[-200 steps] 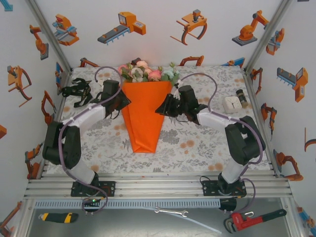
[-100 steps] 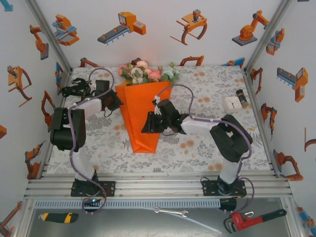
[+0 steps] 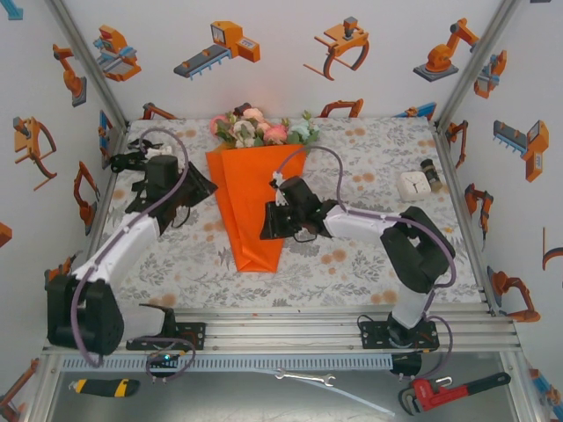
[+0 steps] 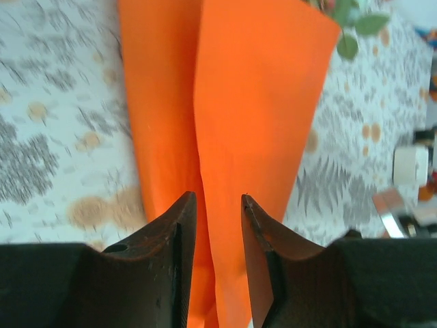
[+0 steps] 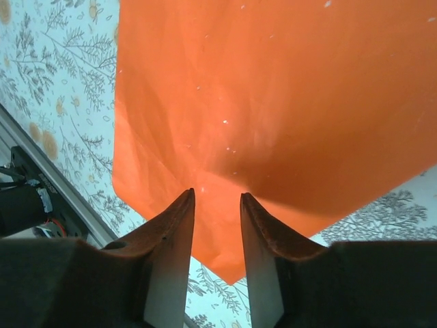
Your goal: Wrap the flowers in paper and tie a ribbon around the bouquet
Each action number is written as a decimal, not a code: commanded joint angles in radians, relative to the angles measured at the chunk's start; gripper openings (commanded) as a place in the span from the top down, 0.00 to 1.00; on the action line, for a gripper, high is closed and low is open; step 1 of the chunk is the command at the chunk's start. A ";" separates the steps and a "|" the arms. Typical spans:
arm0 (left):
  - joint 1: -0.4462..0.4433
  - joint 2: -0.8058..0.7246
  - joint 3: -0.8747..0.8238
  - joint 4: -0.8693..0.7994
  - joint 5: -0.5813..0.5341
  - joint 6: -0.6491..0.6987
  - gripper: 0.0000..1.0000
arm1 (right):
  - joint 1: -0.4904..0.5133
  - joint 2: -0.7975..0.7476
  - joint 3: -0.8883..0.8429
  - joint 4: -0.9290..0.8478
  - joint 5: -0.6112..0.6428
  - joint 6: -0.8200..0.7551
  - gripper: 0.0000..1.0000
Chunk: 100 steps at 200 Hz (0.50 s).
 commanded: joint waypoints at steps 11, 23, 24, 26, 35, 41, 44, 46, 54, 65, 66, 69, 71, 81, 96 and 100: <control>-0.080 -0.157 -0.095 -0.124 -0.040 0.063 0.65 | 0.071 0.092 0.035 0.052 -0.068 0.017 0.70; -0.082 -0.204 -0.131 -0.150 -0.057 0.063 0.64 | 0.073 0.107 0.050 0.045 -0.082 0.025 0.70; -0.082 -0.207 -0.133 -0.153 -0.060 0.063 0.64 | 0.073 0.107 0.051 0.043 -0.082 0.026 0.70; -0.082 -0.216 -0.137 -0.159 -0.065 0.065 0.64 | 0.073 0.105 0.053 0.040 -0.083 0.025 0.70; -0.082 -0.246 -0.154 -0.182 -0.092 0.070 0.65 | 0.072 0.087 0.061 0.023 -0.073 0.010 0.70; -0.082 -0.265 -0.160 -0.197 -0.111 0.071 0.64 | 0.072 0.067 0.067 0.008 -0.067 -0.004 0.70; -0.082 -0.274 -0.162 -0.202 -0.120 0.073 0.64 | 0.071 0.057 0.070 0.001 -0.065 -0.013 0.70; -0.082 -0.280 -0.162 -0.205 -0.127 0.073 0.64 | 0.072 0.050 0.074 -0.003 -0.063 -0.020 0.69; -0.080 -0.299 -0.162 -0.211 -0.146 0.074 0.62 | 0.068 0.024 0.086 -0.020 -0.065 -0.037 0.68; -0.077 -0.310 -0.149 -0.220 -0.176 0.072 0.60 | 0.058 -0.012 0.103 -0.042 -0.075 -0.049 0.66; -0.077 -0.310 -0.146 -0.222 -0.178 0.072 0.60 | 0.056 -0.016 0.104 -0.042 -0.076 -0.049 0.66; -0.076 -0.308 -0.139 -0.229 -0.189 0.070 0.59 | 0.052 -0.026 0.107 -0.044 -0.081 -0.048 0.66; -0.075 -0.308 -0.132 -0.233 -0.196 0.067 0.59 | 0.048 -0.033 0.107 -0.043 -0.084 -0.048 0.65; -0.066 -0.296 -0.099 -0.263 -0.243 0.059 0.58 | 0.027 -0.074 0.108 -0.036 -0.095 -0.041 0.64; -0.027 -0.256 -0.037 -0.294 -0.297 0.054 0.57 | -0.007 -0.141 0.095 -0.027 -0.055 -0.038 0.62; -0.009 -0.238 -0.019 -0.297 -0.303 0.057 0.58 | -0.018 -0.162 0.089 -0.024 -0.034 -0.038 0.62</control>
